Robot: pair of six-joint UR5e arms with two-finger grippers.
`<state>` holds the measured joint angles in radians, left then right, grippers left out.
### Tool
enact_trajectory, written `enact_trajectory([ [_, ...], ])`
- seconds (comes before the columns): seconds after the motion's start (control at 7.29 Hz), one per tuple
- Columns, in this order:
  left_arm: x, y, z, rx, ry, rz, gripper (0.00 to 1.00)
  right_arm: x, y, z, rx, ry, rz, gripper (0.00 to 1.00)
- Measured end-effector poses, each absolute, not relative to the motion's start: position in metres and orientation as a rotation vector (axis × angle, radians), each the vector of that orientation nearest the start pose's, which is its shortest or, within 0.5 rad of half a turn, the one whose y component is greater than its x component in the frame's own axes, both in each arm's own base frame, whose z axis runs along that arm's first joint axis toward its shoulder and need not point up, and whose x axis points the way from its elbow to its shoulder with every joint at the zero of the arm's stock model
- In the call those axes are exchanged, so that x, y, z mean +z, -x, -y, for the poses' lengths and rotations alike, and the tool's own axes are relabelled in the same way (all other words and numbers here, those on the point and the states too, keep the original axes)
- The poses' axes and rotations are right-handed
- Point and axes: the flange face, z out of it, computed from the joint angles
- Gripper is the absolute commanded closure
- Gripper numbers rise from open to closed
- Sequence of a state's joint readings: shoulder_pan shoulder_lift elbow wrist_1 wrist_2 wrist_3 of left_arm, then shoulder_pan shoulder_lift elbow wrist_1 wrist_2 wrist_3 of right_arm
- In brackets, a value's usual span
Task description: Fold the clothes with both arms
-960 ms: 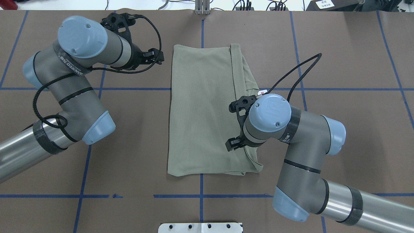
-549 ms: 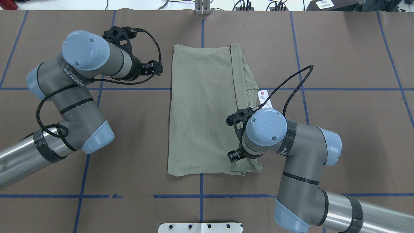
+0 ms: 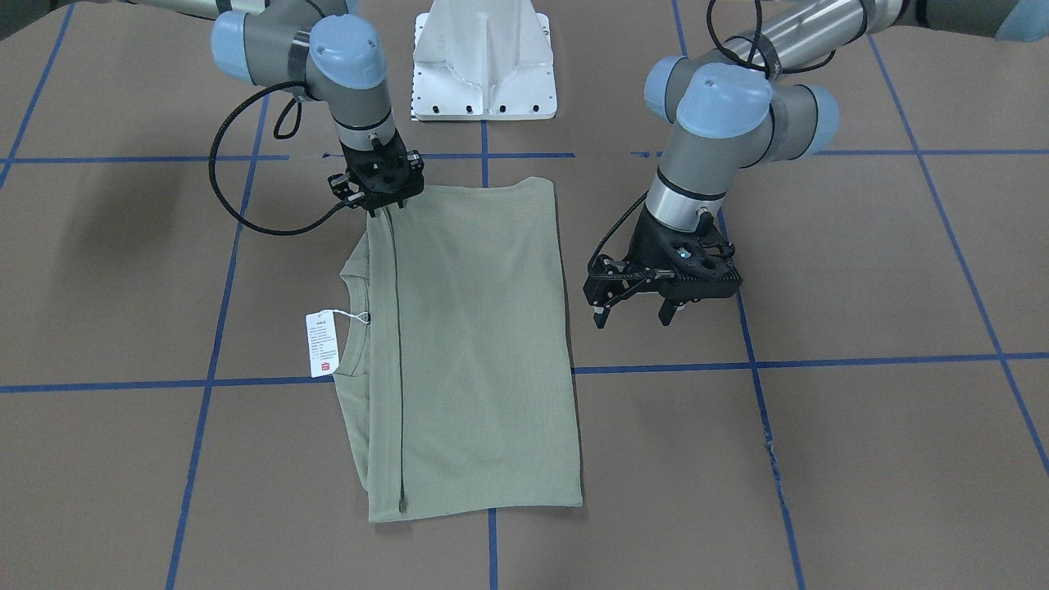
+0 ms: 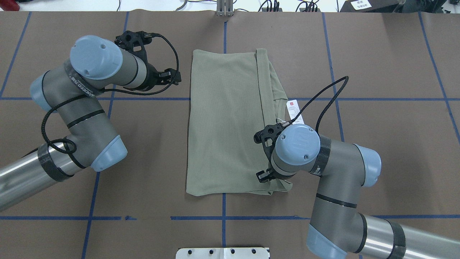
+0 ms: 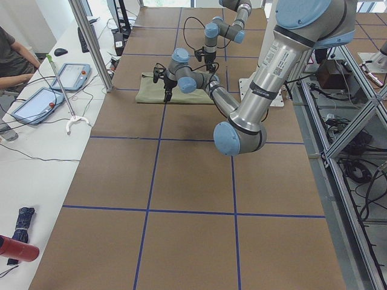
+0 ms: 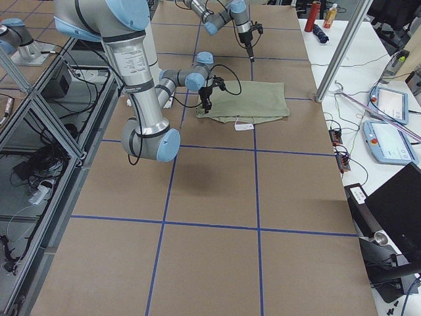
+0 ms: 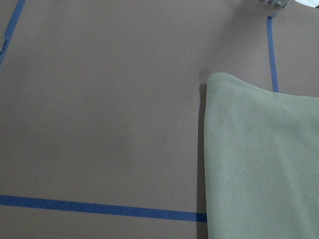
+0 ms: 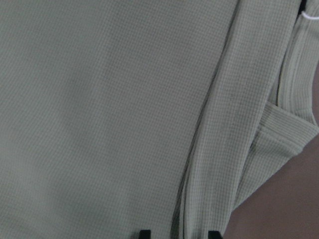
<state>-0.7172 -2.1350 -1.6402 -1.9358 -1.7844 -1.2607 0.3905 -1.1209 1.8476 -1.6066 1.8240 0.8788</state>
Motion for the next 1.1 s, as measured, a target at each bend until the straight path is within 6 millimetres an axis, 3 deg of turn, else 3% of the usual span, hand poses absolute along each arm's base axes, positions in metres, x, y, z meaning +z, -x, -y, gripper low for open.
enact_trajectory([
  [0.82, 0.2603, -0.4396, 0.5315, -0.264, -0.318, -0.962, 0.00, 0.2975, 0.5286, 0.3359, -0.375, -0.142, 0.715, 0.69],
  [1.1, 0.2603, -0.4396, 0.5315, -0.264, -0.318, -0.962, 0.00, 0.2987, 0.5279, 0.3365, -0.374, -0.140, 0.714, 0.86],
])
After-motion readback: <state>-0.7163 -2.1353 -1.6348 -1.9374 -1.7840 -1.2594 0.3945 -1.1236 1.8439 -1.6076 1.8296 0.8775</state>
